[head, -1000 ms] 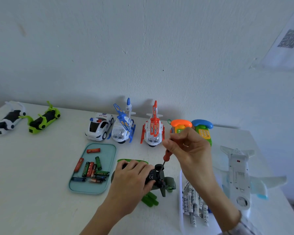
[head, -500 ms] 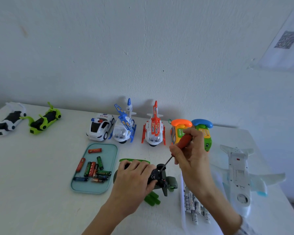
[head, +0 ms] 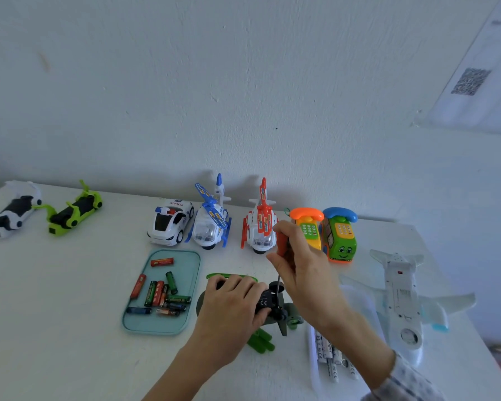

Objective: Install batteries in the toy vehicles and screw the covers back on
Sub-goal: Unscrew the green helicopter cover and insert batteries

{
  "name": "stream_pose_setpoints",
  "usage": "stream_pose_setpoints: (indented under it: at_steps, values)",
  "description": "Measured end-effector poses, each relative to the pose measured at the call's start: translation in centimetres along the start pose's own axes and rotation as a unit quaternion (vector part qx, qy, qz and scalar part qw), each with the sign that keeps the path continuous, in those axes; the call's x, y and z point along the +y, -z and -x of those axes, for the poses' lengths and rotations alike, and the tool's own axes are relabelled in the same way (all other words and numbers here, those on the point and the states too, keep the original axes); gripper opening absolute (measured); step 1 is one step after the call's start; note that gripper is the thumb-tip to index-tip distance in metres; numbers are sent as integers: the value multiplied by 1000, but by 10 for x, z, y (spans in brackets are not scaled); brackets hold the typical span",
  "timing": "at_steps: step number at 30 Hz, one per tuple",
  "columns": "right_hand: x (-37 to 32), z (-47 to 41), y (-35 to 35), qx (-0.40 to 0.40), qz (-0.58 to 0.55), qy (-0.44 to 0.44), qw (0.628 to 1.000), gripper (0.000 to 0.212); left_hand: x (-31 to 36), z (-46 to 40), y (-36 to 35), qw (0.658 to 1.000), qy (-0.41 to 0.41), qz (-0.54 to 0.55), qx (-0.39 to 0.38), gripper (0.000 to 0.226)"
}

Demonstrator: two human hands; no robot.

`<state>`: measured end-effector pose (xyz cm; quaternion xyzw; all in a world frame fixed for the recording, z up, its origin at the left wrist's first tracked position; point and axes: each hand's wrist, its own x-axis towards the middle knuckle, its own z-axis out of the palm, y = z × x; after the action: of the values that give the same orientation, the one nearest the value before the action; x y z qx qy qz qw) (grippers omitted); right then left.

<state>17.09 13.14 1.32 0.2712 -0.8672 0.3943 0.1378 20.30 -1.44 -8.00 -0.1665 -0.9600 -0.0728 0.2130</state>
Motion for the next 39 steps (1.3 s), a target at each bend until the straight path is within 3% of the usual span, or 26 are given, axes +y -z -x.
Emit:
stream_pose_setpoints:
  at_steps: [8, 13, 20, 25, 28, 32, 39]
  values:
    - [0, 2, -4, 4, -10, -20, 1000, 42, -1, 0, 0, 1000, -4, -2, 9, 37]
    - [11, 10, -5, 122, -74, -83, 986, 48, 0, 1, 0, 1000, 3, 6, 4, 35]
    - [35, 31, 0, 247, -262, -266, 894, 30, 0, 2, 1, 1000, -6, 23, 10, 36]
    - [48, 47, -4, 281, -362, -371, 808, 30, 1, 1, 4, 999, -10, 47, 5, 33]
    - [51, 52, -7, 288, -391, -396, 779, 35, 1, 0, 6, 997, -1, 78, 0, 39]
    - [52, 54, -9, 302, -384, -390, 780, 38, -2, -4, 14, 988, 24, 150, 0, 36]
    - [44, 54, -6, 302, -310, -346, 832, 36, -32, 4, 19, 904, 145, 400, -35, 66]
